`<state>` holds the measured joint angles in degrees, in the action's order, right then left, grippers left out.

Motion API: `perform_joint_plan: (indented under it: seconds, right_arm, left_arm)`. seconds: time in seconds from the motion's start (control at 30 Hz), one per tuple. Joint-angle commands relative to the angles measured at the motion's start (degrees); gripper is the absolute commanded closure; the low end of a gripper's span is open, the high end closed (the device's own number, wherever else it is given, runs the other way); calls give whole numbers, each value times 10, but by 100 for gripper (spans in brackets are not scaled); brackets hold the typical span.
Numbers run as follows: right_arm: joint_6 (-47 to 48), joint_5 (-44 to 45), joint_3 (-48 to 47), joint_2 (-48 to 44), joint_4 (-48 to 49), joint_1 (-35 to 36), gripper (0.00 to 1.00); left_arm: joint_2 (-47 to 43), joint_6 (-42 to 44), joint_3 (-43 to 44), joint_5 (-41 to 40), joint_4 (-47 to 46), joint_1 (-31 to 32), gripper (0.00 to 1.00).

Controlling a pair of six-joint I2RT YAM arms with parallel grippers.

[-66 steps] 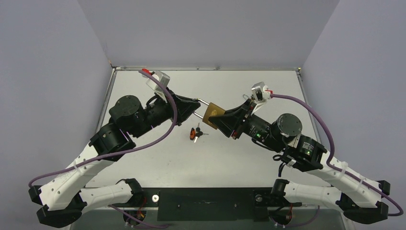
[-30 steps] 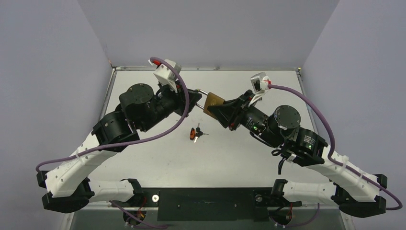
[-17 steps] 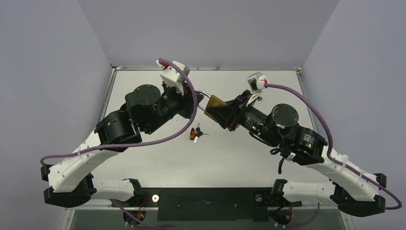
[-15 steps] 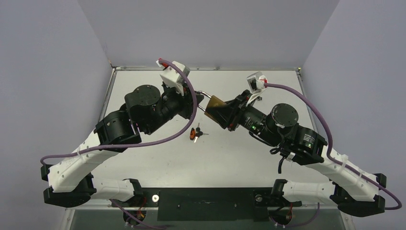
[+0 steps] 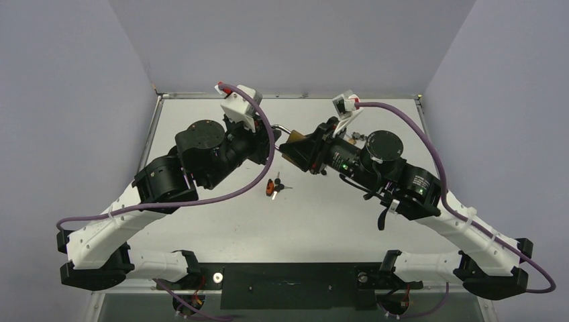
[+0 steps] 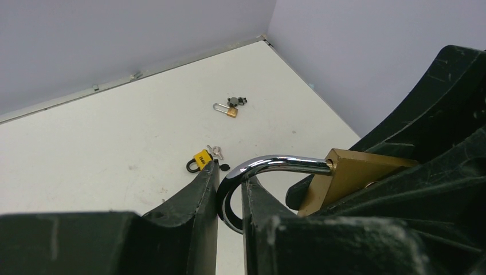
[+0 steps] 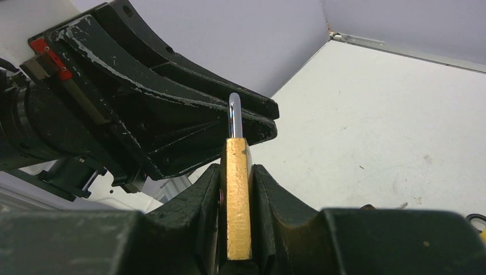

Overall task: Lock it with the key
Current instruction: Lock the lock.

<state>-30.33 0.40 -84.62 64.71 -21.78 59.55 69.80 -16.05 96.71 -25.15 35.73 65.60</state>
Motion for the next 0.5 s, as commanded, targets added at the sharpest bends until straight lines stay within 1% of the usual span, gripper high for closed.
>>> perform_joint_plan:
  seconds: [0.0, 0.47]
  right_arm:
    - [-12, 55, 5, 147, 124, -22, 100]
    - [-11, 38, -43, 202, 110, -28, 100]
  left_arm:
    - [44, -104, -5, 441, -169, 138, 100]
    - [50, -92, 1, 455, -170, 171, 100]
